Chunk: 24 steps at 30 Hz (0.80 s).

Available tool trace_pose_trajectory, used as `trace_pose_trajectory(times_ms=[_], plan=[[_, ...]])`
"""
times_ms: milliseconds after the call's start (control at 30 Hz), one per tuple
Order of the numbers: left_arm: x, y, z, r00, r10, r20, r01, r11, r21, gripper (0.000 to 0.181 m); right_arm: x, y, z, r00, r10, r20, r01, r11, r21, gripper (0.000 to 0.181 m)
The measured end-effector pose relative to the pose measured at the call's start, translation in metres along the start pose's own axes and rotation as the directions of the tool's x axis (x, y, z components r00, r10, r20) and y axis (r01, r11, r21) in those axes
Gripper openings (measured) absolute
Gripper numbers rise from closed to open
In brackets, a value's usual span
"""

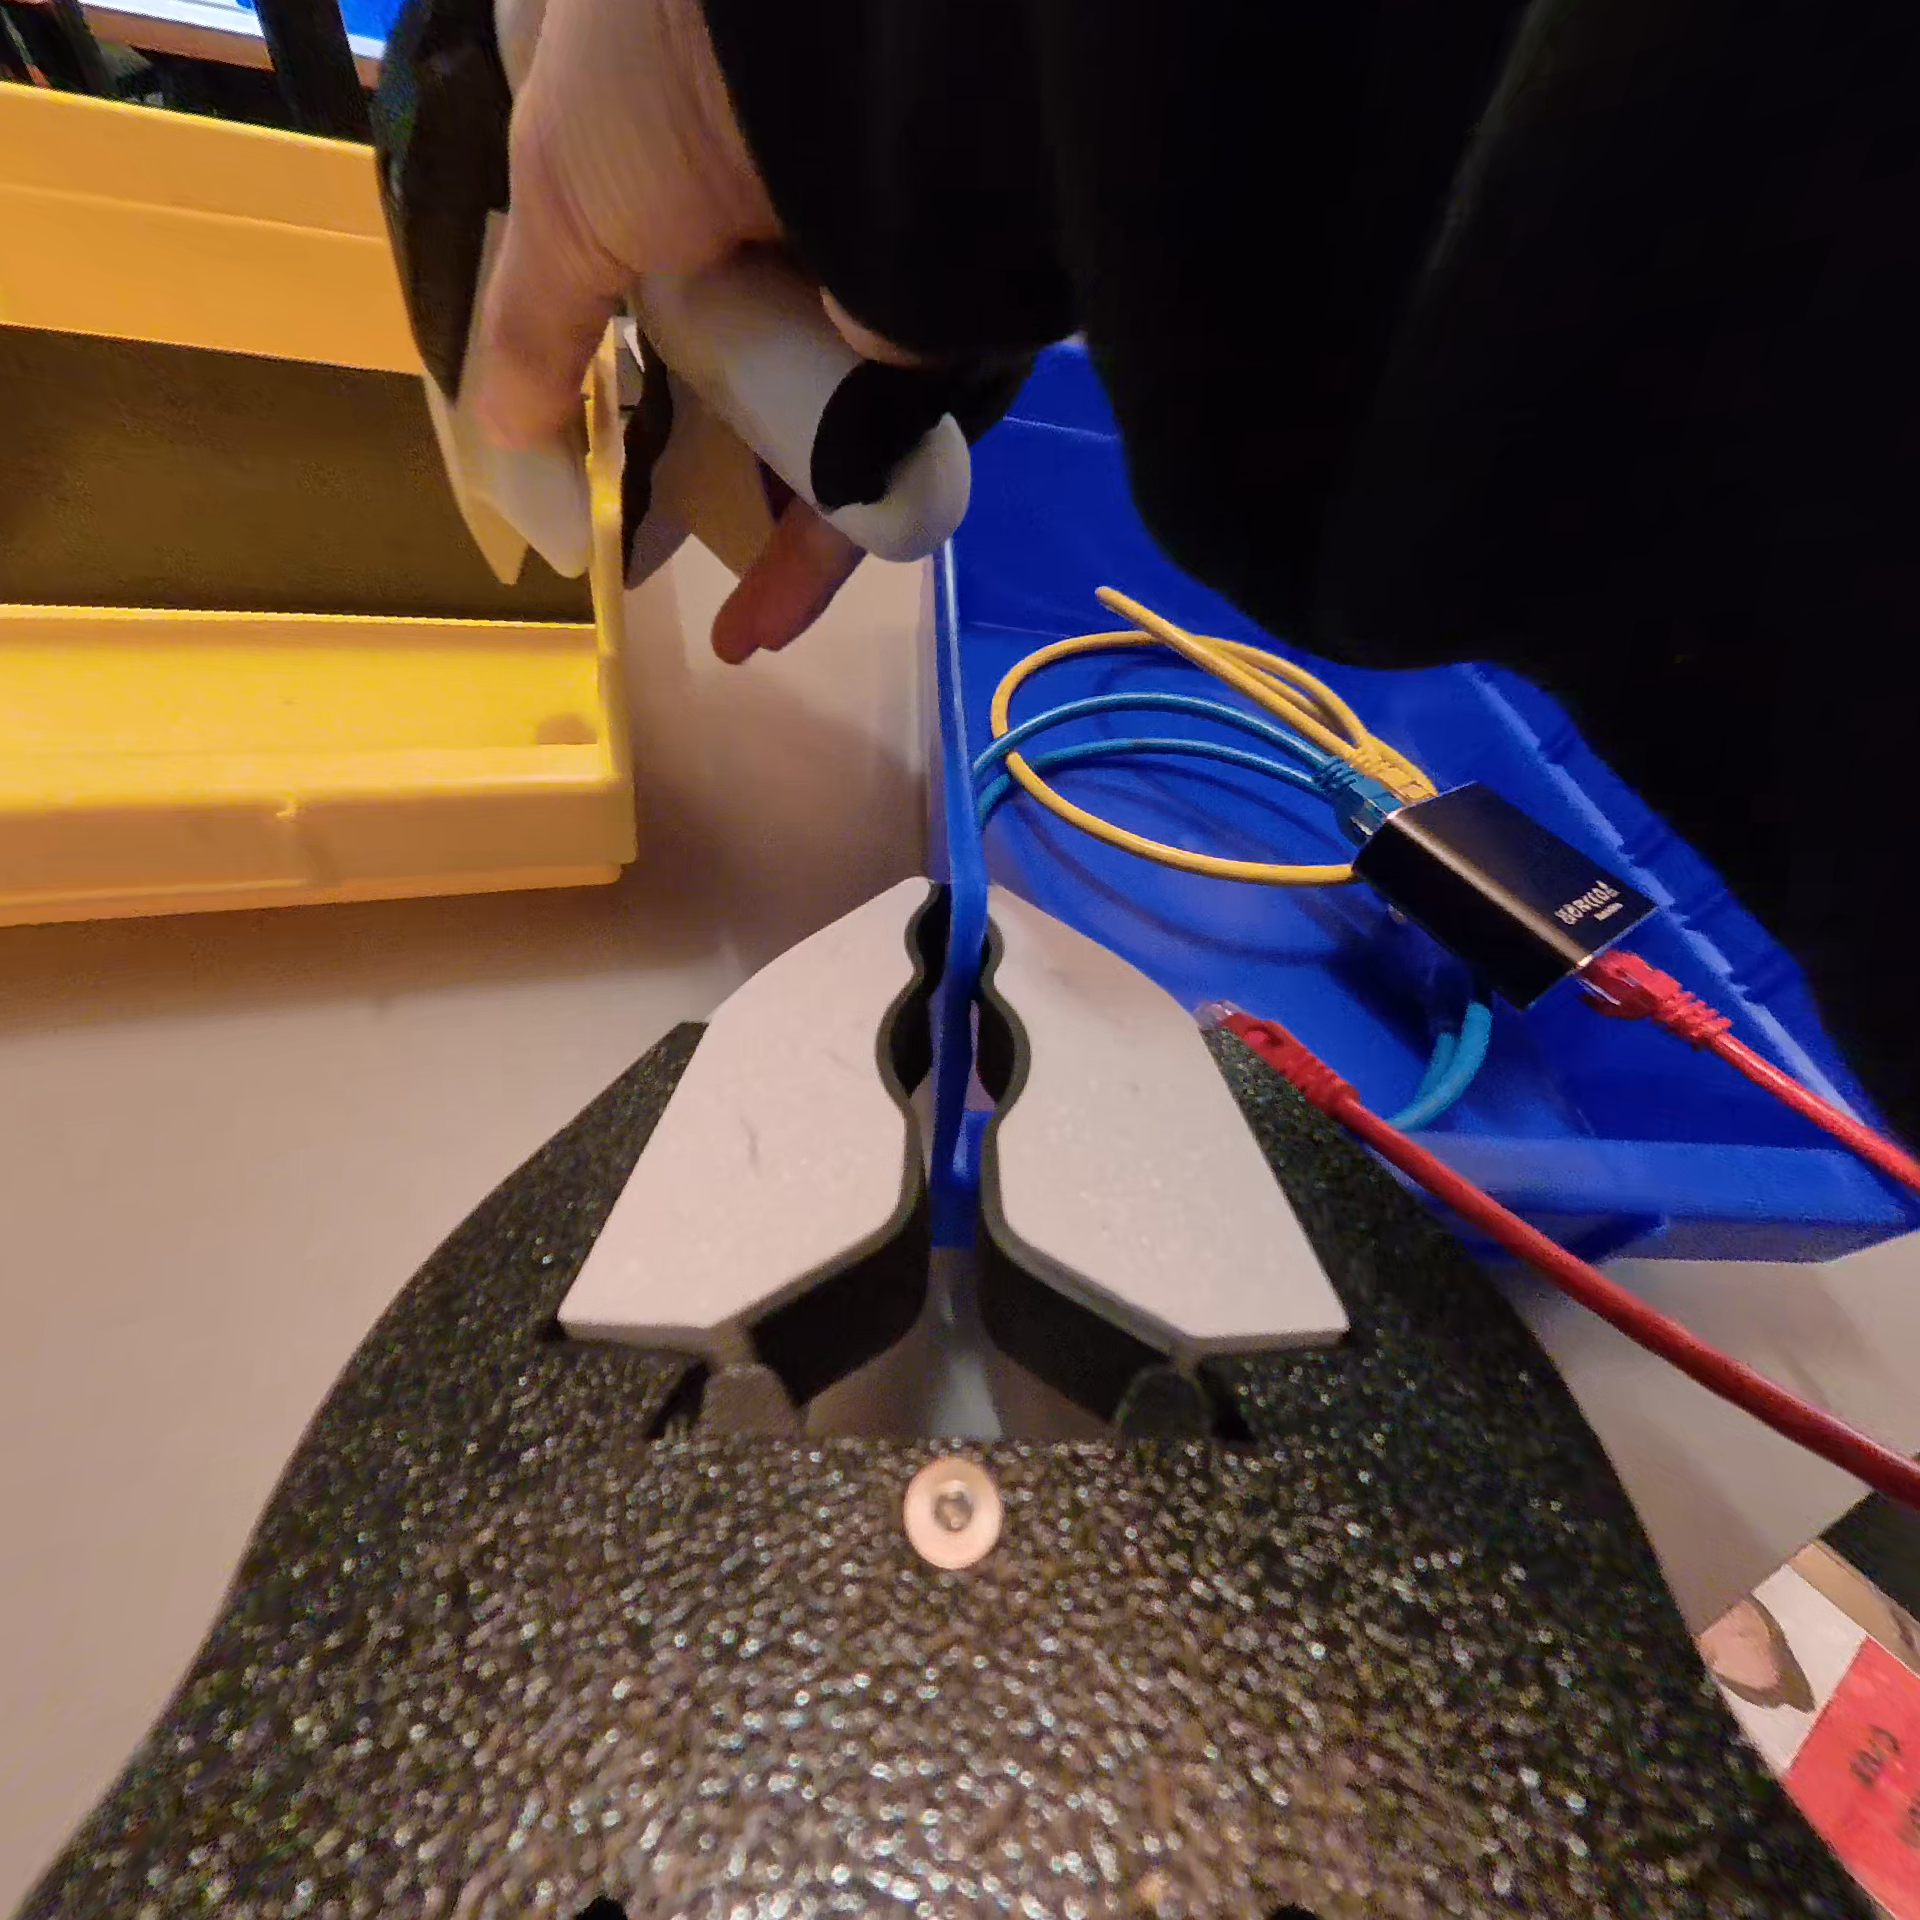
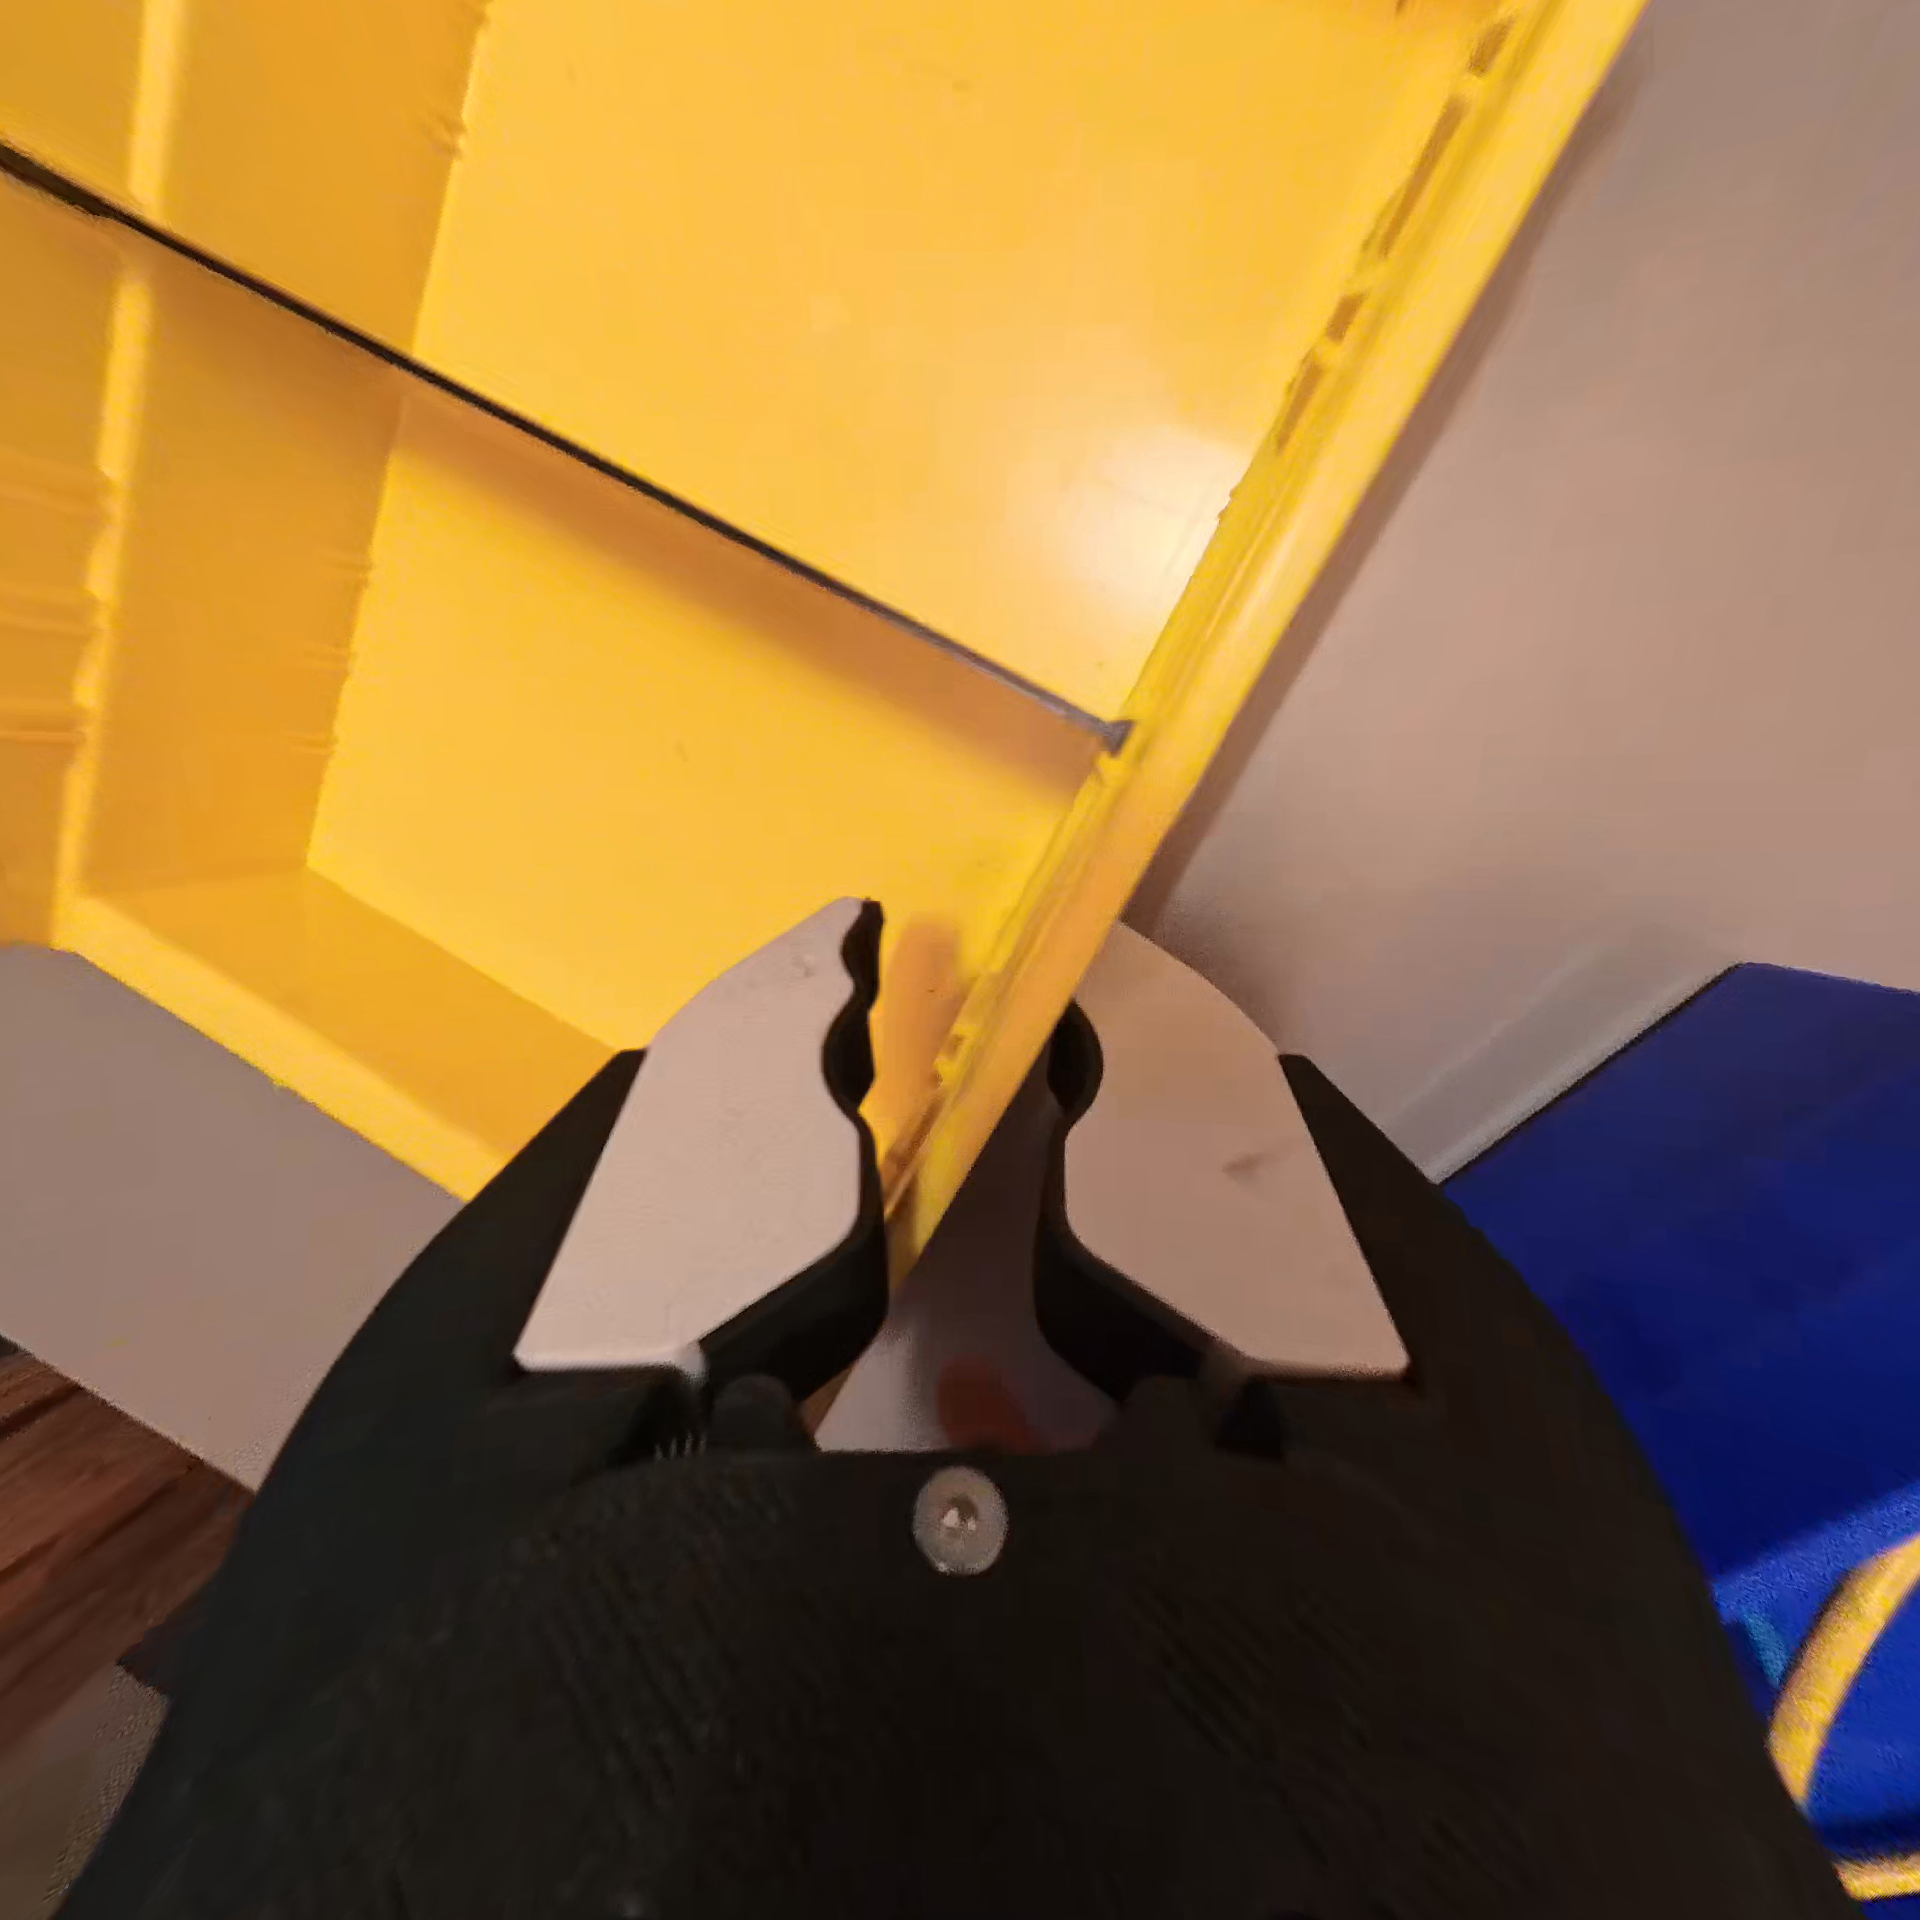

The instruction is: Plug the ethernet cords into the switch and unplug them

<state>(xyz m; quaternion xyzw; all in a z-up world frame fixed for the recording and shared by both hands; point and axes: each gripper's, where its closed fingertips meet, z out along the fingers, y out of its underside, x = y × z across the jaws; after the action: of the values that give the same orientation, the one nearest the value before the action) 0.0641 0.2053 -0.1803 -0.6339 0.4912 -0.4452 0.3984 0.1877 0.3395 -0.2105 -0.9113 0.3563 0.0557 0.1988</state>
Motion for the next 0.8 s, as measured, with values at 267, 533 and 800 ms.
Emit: trace_pose_trajectory(times_ms=[267, 533, 800], plan=[[-0.003, -0.003, 0.000, 1.000, 0.030, -0.007, -0.030, 1.000, 0.010, 0.002, -0.005, -0.023, 0.007, 0.993, -0.120, 0.003, 0.120, 0.992, 0.044, 0.008], [-0.016, -0.003, -0.002, 0.989, 0.143, 0.021, -0.143, 0.990, -0.008, 0.002, -0.058, -0.089, -0.136, 0.908, -0.361, 0.211, 0.293, 0.909, 0.296, 0.008], [-0.082, -0.011, -0.015, 0.989, 0.103, 0.105, -0.102, 0.995, -0.019, 0.002, 0.088, -0.041, -0.316, 0.858, -0.511, -0.048, 0.472, 0.747, 0.469, 0.007]])
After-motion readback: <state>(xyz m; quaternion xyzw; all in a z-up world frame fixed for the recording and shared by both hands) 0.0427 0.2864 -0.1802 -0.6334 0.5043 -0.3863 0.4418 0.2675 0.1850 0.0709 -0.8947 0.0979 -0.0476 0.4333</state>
